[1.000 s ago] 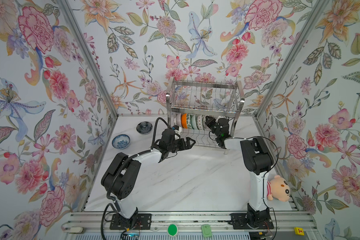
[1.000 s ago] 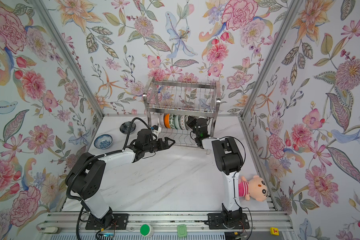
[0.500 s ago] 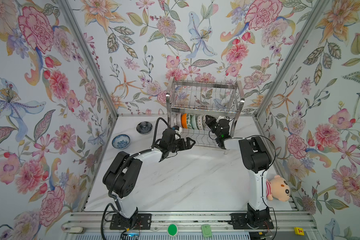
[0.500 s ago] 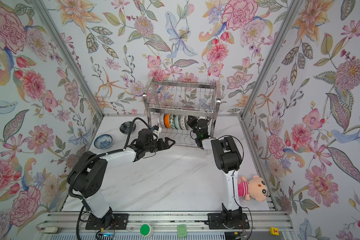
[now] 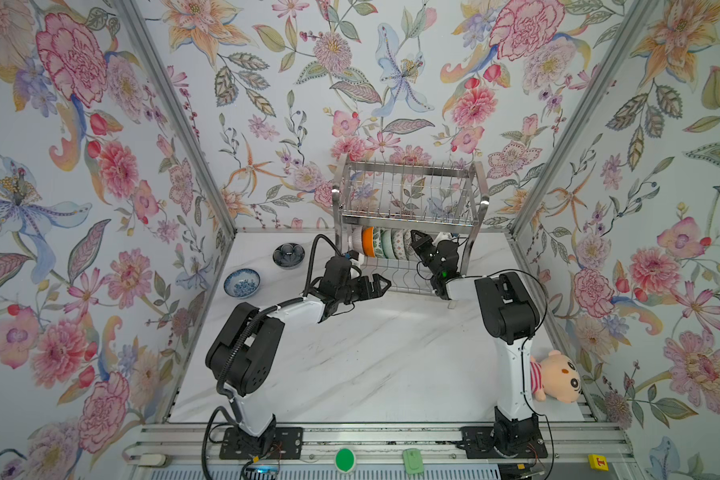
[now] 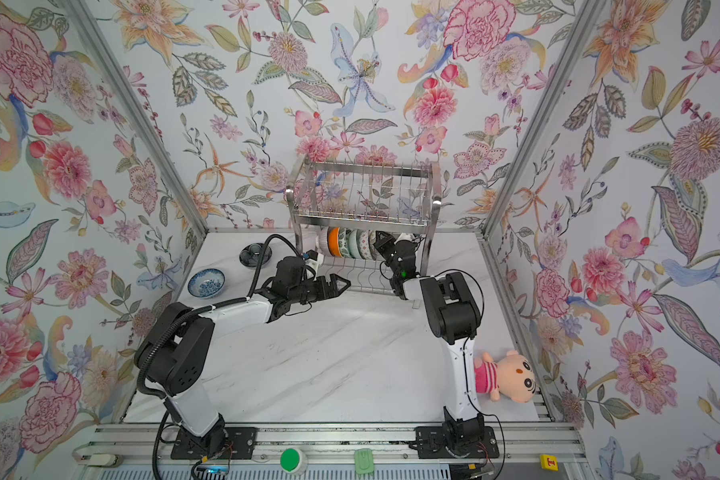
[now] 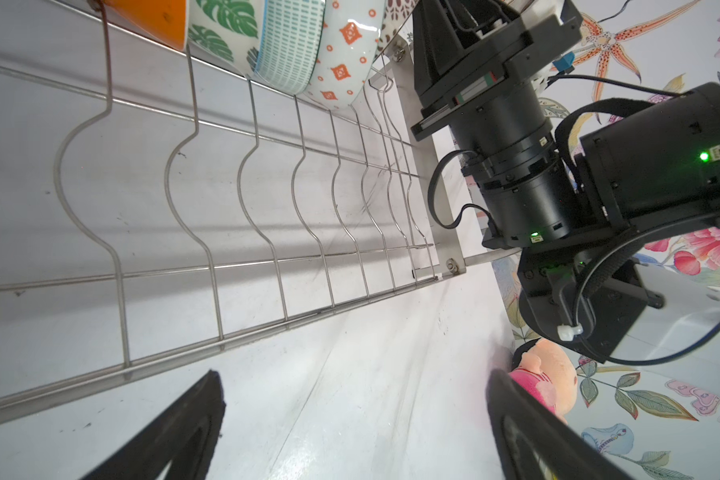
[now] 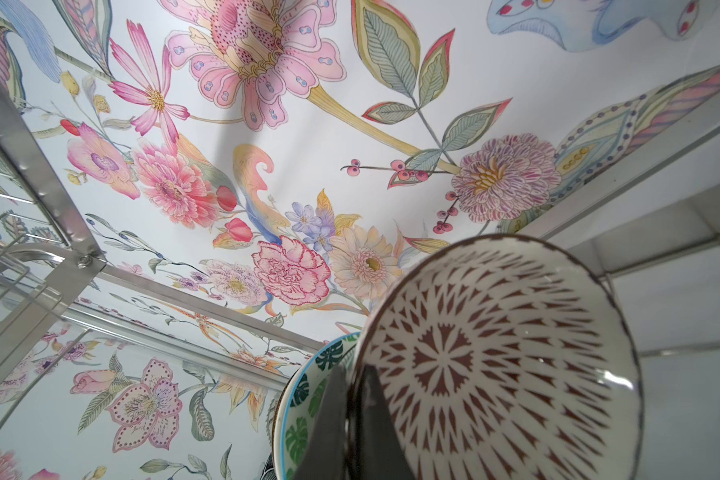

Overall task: Load the bowls into the dish rack
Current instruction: 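Lower the starburst bowl upright into the rack wires beside the other bowls, then hold the starburst bowl in the rack with the right gripper while the left gripper waits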

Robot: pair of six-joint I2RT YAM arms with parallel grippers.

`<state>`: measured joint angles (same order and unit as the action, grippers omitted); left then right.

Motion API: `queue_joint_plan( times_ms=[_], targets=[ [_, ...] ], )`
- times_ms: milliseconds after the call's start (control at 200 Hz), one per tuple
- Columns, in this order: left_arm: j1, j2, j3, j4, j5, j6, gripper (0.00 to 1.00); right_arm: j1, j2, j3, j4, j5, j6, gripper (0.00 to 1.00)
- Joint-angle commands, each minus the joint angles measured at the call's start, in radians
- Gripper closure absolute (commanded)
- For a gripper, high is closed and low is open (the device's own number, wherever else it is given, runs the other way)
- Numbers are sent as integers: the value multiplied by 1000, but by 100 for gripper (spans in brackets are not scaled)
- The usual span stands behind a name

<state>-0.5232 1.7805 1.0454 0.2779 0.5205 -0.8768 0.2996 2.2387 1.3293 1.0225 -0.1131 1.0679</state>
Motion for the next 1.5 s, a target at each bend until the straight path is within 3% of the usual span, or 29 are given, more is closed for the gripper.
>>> queue_joint_plan(
  times_ms=[0, 510, 1496],
  targets=[
    [8, 17, 24, -15, 16, 24, 1, -7, 9, 9, 150, -25, 20, 100],
    [9, 17, 25, -11, 14, 14, 1, -30, 41, -24, 263, -63, 77, 100],
    [0, -7, 7, -14, 5, 10, 1, -20, -65, -78, 50, -42, -52, 97]
  ],
)
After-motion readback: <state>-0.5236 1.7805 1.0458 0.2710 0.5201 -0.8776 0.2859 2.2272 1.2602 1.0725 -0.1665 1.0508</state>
